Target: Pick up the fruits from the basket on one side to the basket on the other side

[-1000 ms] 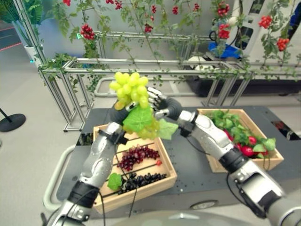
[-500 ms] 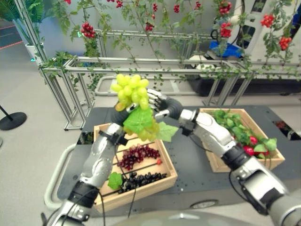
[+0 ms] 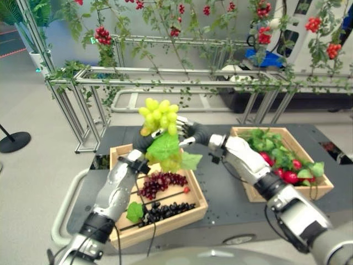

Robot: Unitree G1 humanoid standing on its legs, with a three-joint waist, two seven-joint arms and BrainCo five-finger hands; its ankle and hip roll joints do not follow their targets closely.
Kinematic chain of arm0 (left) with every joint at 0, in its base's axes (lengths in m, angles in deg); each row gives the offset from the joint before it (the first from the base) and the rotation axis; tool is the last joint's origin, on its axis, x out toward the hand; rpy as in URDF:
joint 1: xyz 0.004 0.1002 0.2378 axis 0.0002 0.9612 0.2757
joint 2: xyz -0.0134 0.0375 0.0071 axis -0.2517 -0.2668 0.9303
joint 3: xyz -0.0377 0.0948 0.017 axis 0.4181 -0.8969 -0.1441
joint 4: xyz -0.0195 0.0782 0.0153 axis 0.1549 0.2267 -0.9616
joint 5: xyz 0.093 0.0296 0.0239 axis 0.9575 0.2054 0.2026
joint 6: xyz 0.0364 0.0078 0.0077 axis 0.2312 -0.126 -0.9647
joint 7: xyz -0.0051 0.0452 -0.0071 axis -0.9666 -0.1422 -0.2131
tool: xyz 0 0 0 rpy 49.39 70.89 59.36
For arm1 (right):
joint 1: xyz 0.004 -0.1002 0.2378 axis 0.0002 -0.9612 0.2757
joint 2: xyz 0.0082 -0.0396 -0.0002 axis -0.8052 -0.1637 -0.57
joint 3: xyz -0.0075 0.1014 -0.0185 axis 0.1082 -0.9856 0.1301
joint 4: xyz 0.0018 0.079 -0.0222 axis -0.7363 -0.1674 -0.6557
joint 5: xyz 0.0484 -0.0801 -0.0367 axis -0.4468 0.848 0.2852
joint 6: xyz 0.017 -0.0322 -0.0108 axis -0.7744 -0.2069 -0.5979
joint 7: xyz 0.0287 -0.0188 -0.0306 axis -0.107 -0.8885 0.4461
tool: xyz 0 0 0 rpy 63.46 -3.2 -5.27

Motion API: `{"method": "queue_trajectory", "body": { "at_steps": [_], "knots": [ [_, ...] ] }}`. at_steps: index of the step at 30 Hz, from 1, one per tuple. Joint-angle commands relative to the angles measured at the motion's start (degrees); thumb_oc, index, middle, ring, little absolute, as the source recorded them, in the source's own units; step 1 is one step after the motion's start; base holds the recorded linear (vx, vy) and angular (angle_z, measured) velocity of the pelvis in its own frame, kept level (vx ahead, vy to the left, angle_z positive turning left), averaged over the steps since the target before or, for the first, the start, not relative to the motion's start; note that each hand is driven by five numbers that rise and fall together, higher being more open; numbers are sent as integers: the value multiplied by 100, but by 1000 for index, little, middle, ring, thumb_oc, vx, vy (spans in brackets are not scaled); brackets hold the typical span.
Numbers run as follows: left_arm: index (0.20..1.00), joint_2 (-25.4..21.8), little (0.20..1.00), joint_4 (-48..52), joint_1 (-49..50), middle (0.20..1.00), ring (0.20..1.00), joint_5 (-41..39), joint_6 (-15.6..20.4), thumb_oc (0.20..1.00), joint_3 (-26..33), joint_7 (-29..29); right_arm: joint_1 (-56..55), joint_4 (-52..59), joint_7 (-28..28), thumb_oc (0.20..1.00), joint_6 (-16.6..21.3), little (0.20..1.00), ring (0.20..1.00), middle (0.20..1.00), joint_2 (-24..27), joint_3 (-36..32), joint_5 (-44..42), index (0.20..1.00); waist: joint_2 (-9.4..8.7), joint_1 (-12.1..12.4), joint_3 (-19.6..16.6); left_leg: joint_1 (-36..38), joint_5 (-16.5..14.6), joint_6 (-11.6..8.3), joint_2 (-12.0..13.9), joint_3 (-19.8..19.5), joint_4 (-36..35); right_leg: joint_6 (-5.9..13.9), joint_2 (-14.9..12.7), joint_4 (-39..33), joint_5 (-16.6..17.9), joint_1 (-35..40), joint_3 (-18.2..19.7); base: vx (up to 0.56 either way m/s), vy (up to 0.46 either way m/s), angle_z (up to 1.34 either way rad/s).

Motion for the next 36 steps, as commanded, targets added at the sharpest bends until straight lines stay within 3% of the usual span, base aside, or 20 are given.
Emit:
{"method": "queue_trajectory", "body": {
  "at_steps": [1,10,23,36],
  "knots": [
    [200,340,200,628,-2012,200,200,-35,569,200,-137,253,-336,-233,844,1000,-397,1000,1000,1000,-427,1869,1058,1000,-149,18,31,-146,-158,-79,39,66,204,442,-331,5,58,-5,-3,0,0,0],
    [200,311,200,585,-2037,200,200,41,567,200,-137,241,-351,44,929,1000,-452,1000,1000,1000,-255,1829,982,1000,-176,19,43,-160,-153,-78,41,47,213,441,-321,10,53,-8,-18,0,0,0],
    [200,231,200,571,-1963,200,200,182,626,200,-57,304,-406,1415,1085,1000,-663,1000,1000,1000,896,1288,-44,1000,-212,-29,63,-193,-148,-73,30,36,225,456,-338,51,62,-45,-39,0,0,0],
    [200,187,200,624,-1867,200,200,260,621,200,27,362,-615,1728,1183,1000,-778,1000,1000,1000,1325,1042,-340,1000,-188,-84,68,-199,-141,-74,32,51,229,454,-338,63,65,-59,-28,0,0,0]
  ]
}}
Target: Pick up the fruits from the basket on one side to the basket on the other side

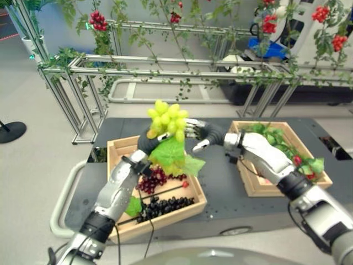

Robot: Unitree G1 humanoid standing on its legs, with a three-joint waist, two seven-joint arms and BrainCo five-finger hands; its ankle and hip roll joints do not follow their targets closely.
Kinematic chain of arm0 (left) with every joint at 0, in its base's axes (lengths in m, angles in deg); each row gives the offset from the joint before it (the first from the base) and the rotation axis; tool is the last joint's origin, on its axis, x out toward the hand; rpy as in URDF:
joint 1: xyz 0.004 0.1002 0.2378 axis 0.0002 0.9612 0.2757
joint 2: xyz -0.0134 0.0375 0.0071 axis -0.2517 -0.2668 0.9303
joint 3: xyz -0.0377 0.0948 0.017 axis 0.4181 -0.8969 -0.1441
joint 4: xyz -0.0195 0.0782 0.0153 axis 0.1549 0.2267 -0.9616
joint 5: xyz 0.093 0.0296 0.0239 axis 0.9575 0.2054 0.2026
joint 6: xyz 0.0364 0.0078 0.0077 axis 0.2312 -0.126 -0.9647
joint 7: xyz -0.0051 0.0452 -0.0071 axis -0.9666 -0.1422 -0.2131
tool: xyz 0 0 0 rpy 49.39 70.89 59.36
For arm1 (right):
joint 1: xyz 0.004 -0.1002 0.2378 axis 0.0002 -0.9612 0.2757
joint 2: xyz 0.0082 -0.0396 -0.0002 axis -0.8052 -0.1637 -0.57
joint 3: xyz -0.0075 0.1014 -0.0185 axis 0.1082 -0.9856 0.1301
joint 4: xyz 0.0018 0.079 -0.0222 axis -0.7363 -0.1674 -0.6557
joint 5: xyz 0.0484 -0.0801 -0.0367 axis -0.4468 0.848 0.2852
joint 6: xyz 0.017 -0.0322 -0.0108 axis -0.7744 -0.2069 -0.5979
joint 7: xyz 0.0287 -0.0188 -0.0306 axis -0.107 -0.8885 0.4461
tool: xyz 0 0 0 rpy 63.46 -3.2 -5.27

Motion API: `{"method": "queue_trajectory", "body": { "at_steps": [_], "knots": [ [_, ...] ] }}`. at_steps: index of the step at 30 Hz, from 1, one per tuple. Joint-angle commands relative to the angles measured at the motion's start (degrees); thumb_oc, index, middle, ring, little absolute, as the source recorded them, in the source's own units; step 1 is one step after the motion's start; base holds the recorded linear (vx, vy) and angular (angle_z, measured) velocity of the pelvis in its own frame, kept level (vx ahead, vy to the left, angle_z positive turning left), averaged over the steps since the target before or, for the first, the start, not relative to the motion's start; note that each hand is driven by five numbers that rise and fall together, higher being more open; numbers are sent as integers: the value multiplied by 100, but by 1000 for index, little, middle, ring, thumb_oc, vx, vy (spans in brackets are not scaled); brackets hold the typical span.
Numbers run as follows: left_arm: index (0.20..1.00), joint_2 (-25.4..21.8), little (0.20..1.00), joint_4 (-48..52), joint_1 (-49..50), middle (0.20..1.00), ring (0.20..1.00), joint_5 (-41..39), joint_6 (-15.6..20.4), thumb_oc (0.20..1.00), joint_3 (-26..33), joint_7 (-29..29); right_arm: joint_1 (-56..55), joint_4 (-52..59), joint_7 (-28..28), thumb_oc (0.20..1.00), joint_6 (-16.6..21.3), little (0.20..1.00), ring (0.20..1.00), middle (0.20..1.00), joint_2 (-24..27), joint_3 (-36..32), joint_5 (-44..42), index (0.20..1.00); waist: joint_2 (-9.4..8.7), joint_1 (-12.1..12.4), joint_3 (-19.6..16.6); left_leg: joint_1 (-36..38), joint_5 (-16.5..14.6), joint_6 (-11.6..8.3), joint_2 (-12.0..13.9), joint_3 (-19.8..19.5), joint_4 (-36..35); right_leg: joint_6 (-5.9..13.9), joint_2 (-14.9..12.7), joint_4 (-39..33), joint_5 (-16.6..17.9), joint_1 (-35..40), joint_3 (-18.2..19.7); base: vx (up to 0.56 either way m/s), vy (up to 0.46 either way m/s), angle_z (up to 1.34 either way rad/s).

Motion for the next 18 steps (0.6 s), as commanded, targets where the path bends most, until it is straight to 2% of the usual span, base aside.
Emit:
{"method": "queue_trajectory", "body": {
  "at_steps": [1,10,18],
  "knots": [
    [200,291,200,517,-1713,200,200,-121,642,200,221,19,-547,493,707,1000,-110,1000,1000,1000,-98,966,-83,1000,-100,-64,-253,-197,-142,-72,42,61,277,437,-345,102,66,-62,-1,0,0,0],
    [200,248,200,550,-1884,200,200,-125,644,200,234,-34,-769,11,678,1000,-18,1000,1000,1000,-275,1007,209,1000,-88,-80,-259,-191,-138,-80,46,62,271,440,-341,102,55,-52,-14,0,0,0],
    [200,254,200,683,-2686,200,200,-235,719,200,19,-171,-709,-506,490,1000,65,1000,1000,1000,-603,1052,517,1000,-38,-104,-308,-175,-132,-80,26,37,262,453,-348,93,56,-12,-39,-1,0,0]
  ]
}}
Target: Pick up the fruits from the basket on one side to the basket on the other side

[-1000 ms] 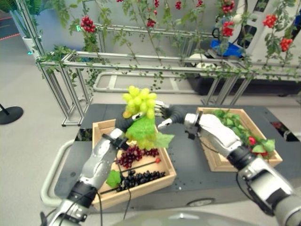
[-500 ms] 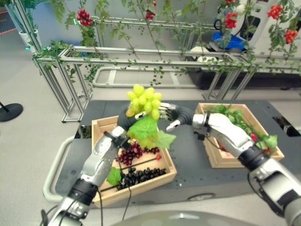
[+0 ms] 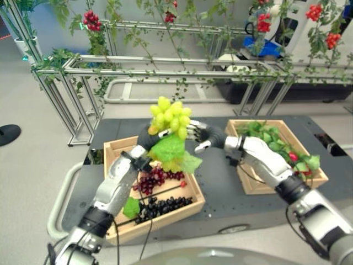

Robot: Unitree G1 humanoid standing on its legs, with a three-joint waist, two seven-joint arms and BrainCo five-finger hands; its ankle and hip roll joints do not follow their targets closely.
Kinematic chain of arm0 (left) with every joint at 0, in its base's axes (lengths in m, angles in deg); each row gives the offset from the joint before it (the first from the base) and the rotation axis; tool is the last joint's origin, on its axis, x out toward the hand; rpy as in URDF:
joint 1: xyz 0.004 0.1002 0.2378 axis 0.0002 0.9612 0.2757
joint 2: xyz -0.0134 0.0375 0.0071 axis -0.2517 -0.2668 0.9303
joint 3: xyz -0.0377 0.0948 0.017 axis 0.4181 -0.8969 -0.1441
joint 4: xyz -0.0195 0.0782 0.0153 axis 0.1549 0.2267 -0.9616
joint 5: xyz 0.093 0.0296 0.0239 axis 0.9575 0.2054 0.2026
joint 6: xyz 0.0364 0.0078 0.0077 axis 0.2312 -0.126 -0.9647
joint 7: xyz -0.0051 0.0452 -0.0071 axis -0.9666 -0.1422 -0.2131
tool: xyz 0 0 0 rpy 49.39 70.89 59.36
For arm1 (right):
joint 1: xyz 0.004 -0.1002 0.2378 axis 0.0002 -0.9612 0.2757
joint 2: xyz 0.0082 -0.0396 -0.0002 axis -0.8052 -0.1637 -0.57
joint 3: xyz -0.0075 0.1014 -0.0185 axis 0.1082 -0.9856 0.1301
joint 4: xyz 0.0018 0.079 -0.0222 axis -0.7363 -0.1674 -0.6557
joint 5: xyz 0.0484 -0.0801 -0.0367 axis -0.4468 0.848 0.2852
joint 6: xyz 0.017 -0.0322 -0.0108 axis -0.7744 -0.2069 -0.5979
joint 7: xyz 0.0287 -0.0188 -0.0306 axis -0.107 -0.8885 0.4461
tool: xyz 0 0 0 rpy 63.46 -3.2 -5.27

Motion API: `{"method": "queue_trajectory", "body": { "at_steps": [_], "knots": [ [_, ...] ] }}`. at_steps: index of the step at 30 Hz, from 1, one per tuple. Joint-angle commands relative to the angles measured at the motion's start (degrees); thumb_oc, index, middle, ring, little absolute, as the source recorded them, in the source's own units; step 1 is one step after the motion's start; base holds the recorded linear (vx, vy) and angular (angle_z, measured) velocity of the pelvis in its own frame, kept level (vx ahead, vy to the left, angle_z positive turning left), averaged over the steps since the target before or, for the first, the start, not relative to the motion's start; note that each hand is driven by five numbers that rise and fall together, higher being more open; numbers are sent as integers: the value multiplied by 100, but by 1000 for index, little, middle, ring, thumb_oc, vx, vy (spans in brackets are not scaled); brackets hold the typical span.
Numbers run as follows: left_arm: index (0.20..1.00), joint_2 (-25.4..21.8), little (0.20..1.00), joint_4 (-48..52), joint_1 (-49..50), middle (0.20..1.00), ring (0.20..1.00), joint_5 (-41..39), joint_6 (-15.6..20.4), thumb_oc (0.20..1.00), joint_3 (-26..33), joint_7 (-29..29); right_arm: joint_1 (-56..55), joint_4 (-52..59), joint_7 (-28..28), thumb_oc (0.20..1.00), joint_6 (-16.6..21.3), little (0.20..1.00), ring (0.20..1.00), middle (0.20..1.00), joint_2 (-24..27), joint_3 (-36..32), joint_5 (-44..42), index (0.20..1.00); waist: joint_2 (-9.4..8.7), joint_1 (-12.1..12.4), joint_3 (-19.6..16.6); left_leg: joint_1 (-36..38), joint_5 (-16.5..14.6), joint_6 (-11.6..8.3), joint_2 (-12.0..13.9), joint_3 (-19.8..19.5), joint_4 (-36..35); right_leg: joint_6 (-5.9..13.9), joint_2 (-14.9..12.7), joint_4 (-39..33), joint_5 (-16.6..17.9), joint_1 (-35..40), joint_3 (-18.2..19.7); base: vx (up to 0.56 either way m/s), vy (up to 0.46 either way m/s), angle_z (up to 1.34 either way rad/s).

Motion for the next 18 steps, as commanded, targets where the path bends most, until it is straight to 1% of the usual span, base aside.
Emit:
{"method": "queue_trajectory", "body": {
  "at_steps": [1,5,10,15,16,18],
  "knots": [
    [200,434,200,689,-2360,200,200,-334,780,200,53,-38,-485,-182,509,1000,-300,1000,1000,1000,-193,1424,747,1000,-33,43,-335,-263,-133,-81,25,40,259,453,-360,115,56,-108,-39,0,0,0],
    [200,483,200,655,-2632,200,200,-392,822,200,-44,-96,-461,-175,505,1000,-319,1000,1000,1000,-270,1485,729,1000,-14,27,-362,-261,-130,-83,14,24,252,465,-361,104,60,-86,-40,0,0,0],
    [200,520,200,604,-2821,200,200,-478,844,200,-104,-152,-441,-354,349,1000,-286,1000,1000,1000,-352,1396,595,1000,17,21,-403,-265,-121,-86,1,19,245,481,-373,108,68,-78,-62,0,0,0],
    [200,439,200,574,-2883,200,200,-462,851,200,-61,-201,-427,-342,258,1000,-228,1000,1000,1000,-215,1228,548,1000,25,6,-434,-272,-118,-86,-10,17,244,500,-391,111,85,-88,-65,0,0,0],
    [200,418,200,540,-2913,200,200,-477,873,200,-15,-231,-450,-283,227,1000,-212,1000,1000,1000,-112,1117,533,1000,26,-3,-455,-272,-115,-84,-12,19,237,508,-396,107,91,-83,-72,0,0,0],
    [200,430,200,481,-2982,200,200,-503,901,200,-9,-272,-499,-400,119,1000,-178,1000,1000,1000,-69,965,489,1000,29,-14,-475,-273,-115,-81,-17,9,234,511,-392,108,89,-76,-78,-6,5,3]
  ]
}}
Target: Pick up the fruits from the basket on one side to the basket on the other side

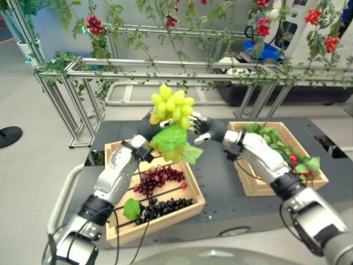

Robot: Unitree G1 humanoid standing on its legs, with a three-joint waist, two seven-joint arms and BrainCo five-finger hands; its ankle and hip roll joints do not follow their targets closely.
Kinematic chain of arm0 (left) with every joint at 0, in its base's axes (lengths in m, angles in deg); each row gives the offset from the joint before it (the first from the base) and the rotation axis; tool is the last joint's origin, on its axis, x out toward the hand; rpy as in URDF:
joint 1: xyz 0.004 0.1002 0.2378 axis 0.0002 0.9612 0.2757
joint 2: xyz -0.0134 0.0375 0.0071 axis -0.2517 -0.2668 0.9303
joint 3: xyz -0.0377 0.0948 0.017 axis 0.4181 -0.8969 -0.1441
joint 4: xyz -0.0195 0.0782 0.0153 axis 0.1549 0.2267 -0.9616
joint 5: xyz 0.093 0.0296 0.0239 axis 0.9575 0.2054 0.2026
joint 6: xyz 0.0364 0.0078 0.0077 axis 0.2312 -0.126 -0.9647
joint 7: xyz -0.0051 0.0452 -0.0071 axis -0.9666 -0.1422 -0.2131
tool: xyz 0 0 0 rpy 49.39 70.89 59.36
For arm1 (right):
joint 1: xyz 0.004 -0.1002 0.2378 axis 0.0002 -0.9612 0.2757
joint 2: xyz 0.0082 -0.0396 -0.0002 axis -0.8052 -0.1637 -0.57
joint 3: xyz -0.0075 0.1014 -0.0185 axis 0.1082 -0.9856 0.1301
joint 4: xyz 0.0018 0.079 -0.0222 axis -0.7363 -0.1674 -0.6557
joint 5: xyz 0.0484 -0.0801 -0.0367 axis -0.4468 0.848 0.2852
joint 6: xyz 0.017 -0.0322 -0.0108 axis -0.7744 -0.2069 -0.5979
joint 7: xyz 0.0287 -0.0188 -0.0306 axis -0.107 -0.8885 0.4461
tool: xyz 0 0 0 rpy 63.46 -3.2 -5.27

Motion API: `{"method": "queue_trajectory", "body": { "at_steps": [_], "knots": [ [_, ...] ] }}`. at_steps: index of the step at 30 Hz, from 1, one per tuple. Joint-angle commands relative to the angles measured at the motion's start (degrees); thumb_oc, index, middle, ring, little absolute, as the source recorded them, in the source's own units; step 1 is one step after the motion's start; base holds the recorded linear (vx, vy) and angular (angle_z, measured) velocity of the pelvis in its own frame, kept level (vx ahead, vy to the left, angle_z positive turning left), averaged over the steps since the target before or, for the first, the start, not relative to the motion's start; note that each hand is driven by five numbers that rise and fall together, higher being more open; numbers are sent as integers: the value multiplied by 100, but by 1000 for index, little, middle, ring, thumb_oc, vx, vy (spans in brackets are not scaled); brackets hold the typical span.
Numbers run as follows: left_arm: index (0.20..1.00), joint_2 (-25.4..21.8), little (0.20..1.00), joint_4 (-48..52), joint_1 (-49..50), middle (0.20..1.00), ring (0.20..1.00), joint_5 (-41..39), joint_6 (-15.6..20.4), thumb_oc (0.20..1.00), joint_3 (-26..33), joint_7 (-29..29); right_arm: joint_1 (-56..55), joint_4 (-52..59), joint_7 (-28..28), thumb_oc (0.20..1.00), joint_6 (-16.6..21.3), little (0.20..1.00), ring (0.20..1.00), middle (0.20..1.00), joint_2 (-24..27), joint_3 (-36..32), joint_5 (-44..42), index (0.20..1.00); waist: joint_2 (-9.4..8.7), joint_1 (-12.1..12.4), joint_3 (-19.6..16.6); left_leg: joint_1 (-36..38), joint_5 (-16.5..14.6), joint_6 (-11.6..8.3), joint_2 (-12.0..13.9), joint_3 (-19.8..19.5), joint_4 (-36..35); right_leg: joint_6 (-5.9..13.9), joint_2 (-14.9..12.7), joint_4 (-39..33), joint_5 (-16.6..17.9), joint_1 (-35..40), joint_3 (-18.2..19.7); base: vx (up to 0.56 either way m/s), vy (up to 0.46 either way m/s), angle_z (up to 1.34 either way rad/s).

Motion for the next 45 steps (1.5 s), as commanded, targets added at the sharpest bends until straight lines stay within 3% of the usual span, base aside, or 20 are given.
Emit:
{"method": "queue_trajectory", "body": {
  "at_steps": [1,4,6,14,25,35,45],
  "knots": [
    [200,567,200,480,-2564,200,200,-496,908,200,92,-29,-612,-316,234,1000,-361,1000,1000,1000,60,1132,491,1000,25,31,-437,-271,-115,-81,-13,53,217,513,-380,91,87,-94,-41,0,7,4],
    [200,517,200,493,-2636,200,200,-558,934,200,60,-76,-475,-1059,-234,1000,-99,1000,1000,1000,58,852,656,1000,34,40,-477,-263,-116,-81,-16,47,214,525,-387,99,96,-91,-54,-3,6,2],
    [200,492,200,516,-2644,200,200,-573,928,200,52,-69,-393,-1109,-234,1000,-44,1000,1000,1000,58,817,681,1000,31,43,-474,-258,-113,-82,-17,47,210,527,-390,98,99,-86,-52,0,0,0],
    [200,278,200,526,-2116,200,200,-579,839,200,311,19,-134,-839,-577,1000,74,1000,1000,1000,447,-352,-391,1000,43,73,-517,-266,-101,-75,-48,24,198,543,-407,93,108,-68,-108,-1,3,4],
    [200,113,200,459,-1866,200,200,-758,835,200,310,145,722,-1797,-1151,1000,478,1000,1000,1000,567,-706,-575,1000,54,156,-544,-270,-88,-80,-69,35,175,548,-431,78,137,-42,-154,-3,-1,1],
    [200,127,200,423,-1764,200,200,-732,790,200,311,93,890,-1774,-1152,1000,450,1000,1000,1000,520,-462,-155,1000,68,170,-533,-262,-90,-75,-72,18,171,539,-426,111,121,-55,-157,4,0,1],
    [200,220,200,68,-1935,200,200,-262,613,200,-65,73,1270,-739,-694,1000,188,1000,1000,1000,160,492,170,1000,67,160,-563,-253,-84,-68,-42,54,197,500,-406,118,97,-83,-99,0,-2,-1]
  ]
}}
